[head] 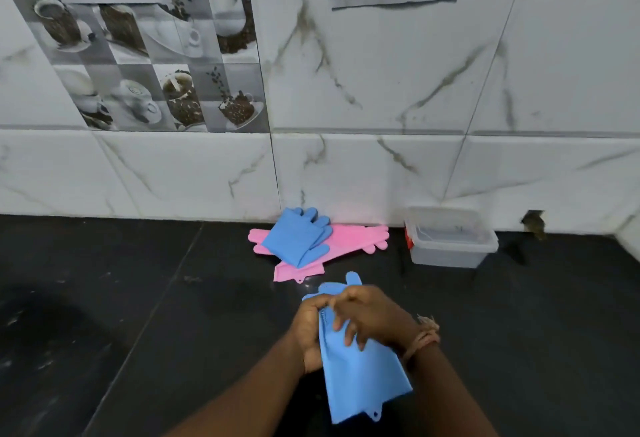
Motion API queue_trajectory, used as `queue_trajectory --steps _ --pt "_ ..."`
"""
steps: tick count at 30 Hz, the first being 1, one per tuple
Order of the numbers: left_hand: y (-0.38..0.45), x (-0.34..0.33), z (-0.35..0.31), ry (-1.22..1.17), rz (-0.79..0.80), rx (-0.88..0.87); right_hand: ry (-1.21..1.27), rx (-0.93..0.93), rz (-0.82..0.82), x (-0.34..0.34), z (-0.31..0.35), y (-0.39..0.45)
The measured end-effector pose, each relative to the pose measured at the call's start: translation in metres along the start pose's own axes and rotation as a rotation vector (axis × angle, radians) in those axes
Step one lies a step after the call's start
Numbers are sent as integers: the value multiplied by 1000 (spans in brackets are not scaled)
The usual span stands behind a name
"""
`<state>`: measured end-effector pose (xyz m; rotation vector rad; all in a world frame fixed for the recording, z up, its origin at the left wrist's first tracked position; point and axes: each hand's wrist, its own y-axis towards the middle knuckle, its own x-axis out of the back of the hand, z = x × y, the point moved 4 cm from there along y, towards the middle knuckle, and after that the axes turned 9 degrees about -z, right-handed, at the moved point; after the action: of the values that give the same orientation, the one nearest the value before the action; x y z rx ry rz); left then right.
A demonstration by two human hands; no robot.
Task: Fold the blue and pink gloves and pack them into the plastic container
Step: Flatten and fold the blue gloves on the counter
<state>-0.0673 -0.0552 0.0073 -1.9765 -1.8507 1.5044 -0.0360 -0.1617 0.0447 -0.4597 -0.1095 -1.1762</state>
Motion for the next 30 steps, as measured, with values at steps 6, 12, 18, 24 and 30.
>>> queue_trajectory --steps 6,12,18,24,30 --pt "-38 21 23 357 -127 -141 -80 -93 -207 5 -48 -65" --pt "-79 25 -18 633 -68 -397 300 249 -399 -20 -18 -104" --pt "-47 54 -2 333 -156 -297 112 -169 -480 -27 -49 -76" --pt "-39 106 42 551 -511 -232 -162 -360 -376 -50 -102 -68" --pt "-42 99 32 1079 -637 -362 -270 -433 -136 -47 -115 -56"
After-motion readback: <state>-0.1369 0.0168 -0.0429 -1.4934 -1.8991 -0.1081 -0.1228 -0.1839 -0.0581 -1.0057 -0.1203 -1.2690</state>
